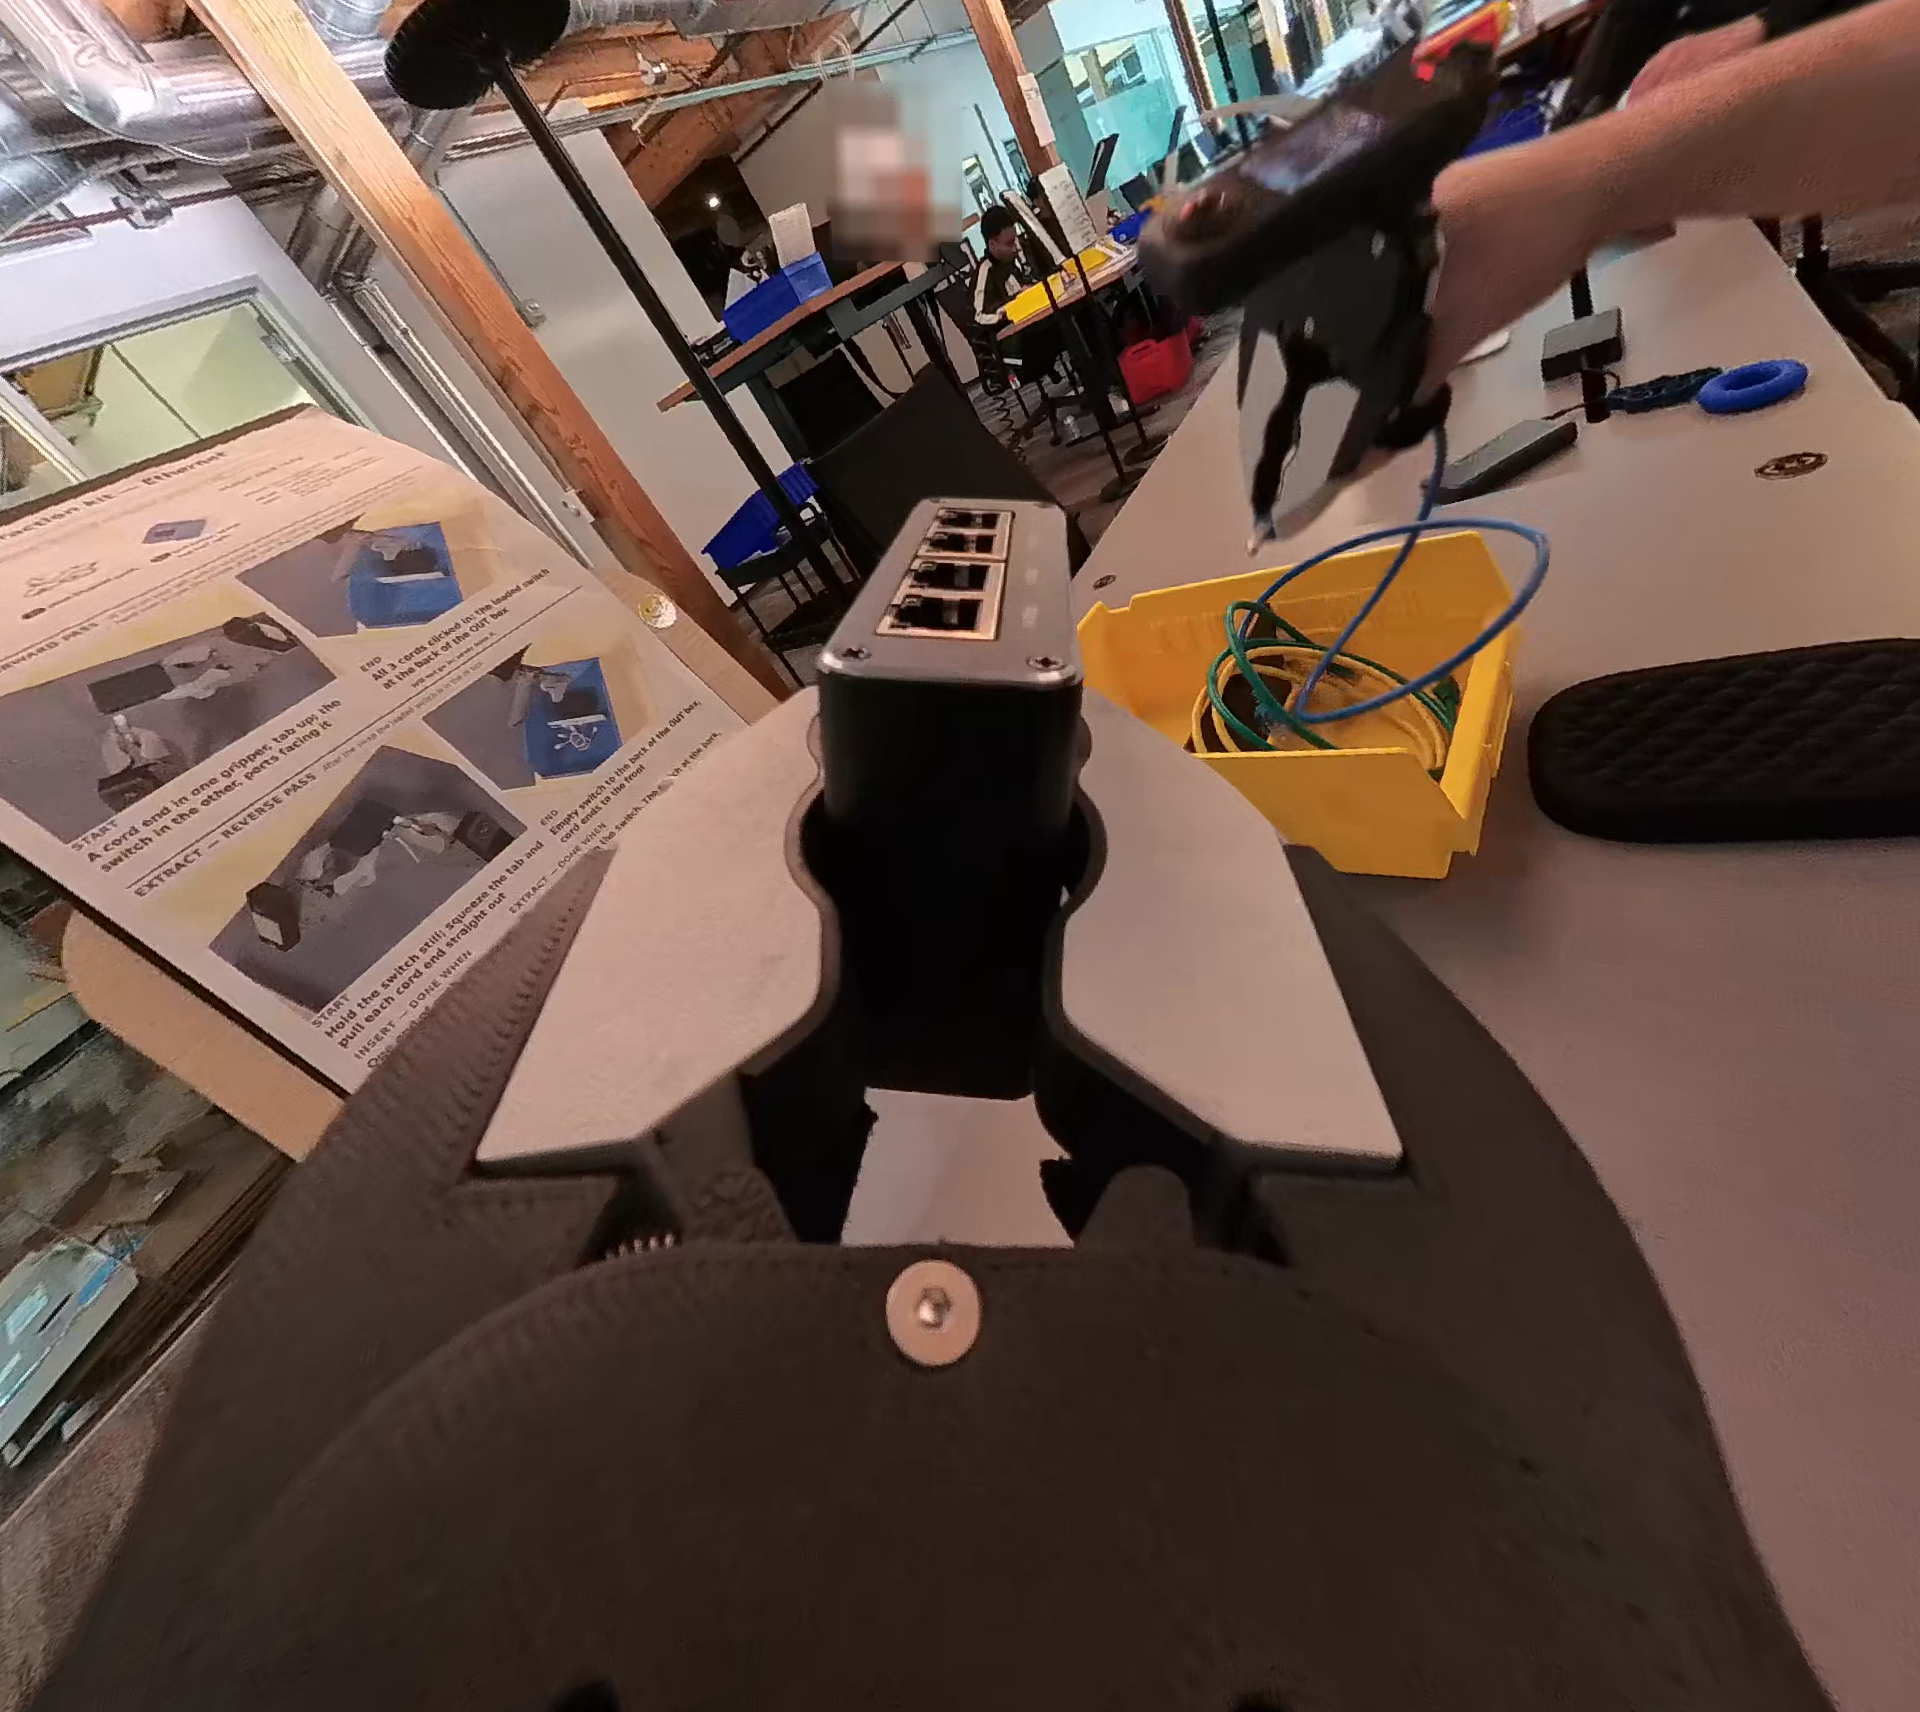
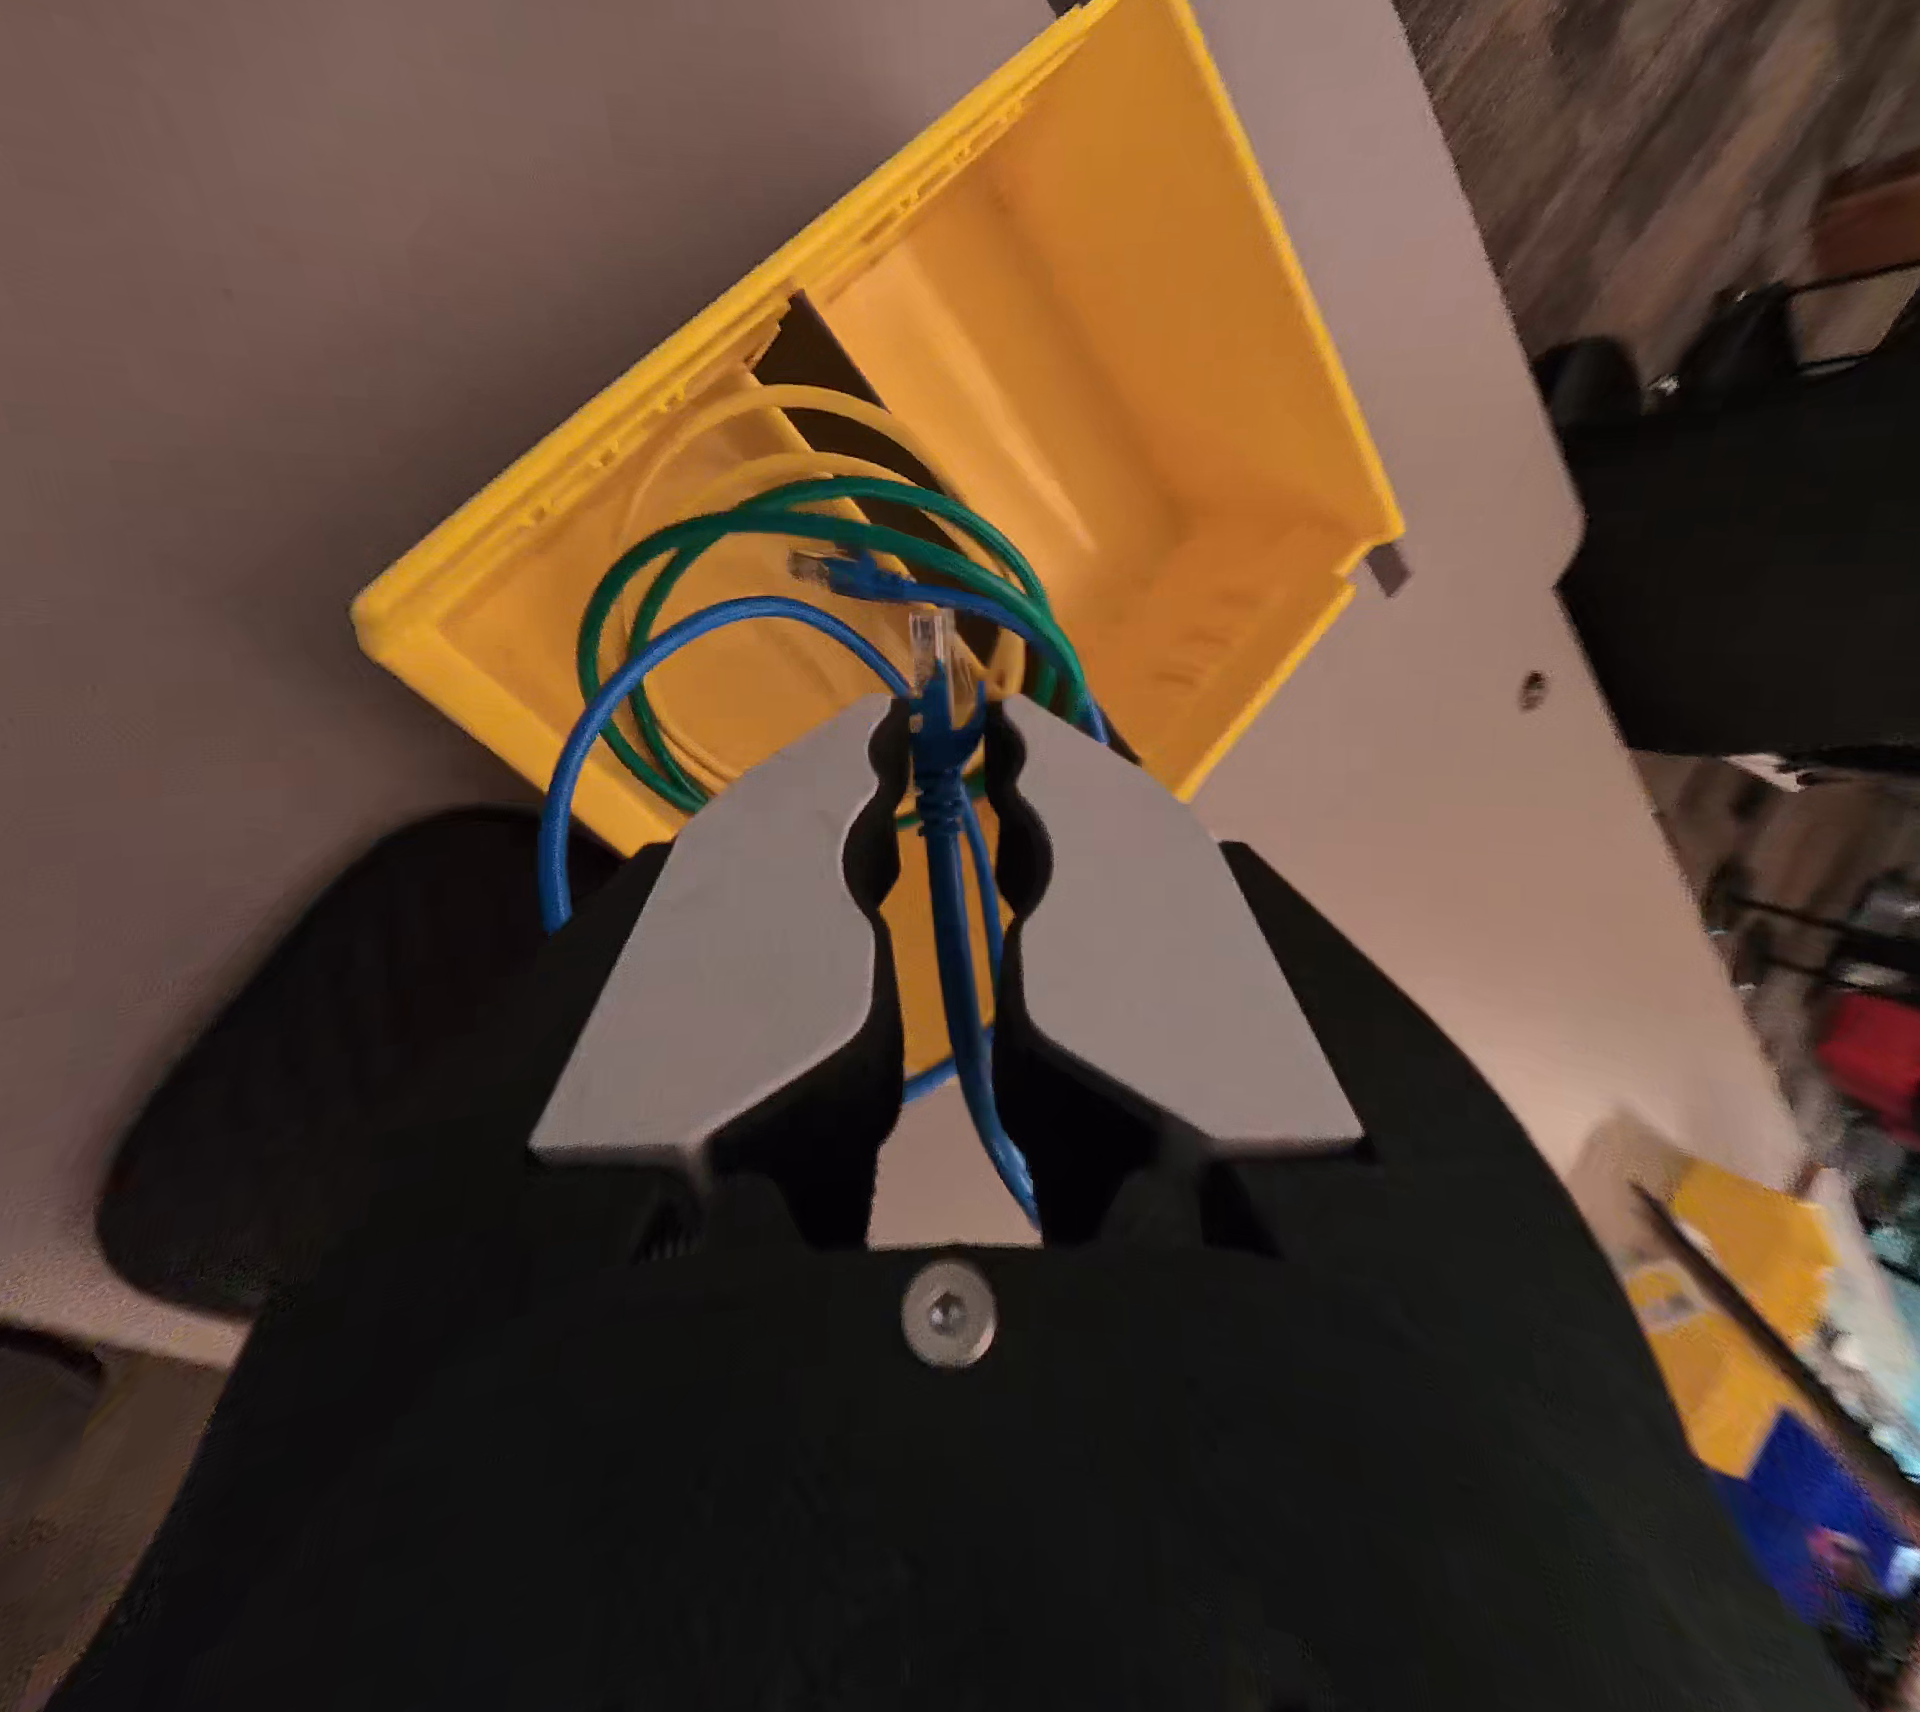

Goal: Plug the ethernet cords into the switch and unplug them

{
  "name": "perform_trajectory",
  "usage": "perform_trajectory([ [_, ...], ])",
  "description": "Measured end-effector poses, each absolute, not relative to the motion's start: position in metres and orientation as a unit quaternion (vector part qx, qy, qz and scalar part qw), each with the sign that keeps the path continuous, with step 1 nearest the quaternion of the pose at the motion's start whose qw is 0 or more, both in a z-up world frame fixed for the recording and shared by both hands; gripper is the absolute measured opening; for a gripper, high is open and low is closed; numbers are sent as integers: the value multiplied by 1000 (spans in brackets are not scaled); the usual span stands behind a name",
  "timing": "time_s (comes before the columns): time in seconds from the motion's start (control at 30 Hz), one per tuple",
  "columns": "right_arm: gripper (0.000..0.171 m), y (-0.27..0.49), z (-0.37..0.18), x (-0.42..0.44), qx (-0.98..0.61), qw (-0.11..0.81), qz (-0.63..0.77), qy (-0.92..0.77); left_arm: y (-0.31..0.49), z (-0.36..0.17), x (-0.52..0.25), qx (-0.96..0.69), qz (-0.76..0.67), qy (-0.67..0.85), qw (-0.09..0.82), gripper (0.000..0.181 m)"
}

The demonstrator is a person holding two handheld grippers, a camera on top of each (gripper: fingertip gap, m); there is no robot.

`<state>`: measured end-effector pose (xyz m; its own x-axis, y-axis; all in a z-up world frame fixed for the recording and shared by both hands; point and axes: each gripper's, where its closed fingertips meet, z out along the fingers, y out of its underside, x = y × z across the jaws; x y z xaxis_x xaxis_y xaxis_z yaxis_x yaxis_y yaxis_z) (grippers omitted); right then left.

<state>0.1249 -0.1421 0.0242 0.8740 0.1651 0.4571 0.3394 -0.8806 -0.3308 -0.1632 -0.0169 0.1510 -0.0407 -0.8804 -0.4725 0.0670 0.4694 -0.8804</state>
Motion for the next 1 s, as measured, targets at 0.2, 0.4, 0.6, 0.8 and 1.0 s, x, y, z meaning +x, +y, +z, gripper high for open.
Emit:
perform_trajectory([
  [0.2,22,-147,-46,116,-975,154,-127,-95,-20,147,-160,-337,-390,613,598,37],
  [0.4,56,-154,-55,82,-981,164,12,-105,-20,143,-157,-341,-391,621,588,37],
  [0.6,59,-193,-41,109,-972,211,-21,-106,-23,140,-156,-340,-385,628,585,38],
  [0.8,43,-271,-65,168,-945,256,-70,191,-26,143,-157,-337,-384,627,588,37],
  [1.0,49,-283,-119,157,-896,299,23,328,-31,141,-155,-336,-379,631,587,37],
])
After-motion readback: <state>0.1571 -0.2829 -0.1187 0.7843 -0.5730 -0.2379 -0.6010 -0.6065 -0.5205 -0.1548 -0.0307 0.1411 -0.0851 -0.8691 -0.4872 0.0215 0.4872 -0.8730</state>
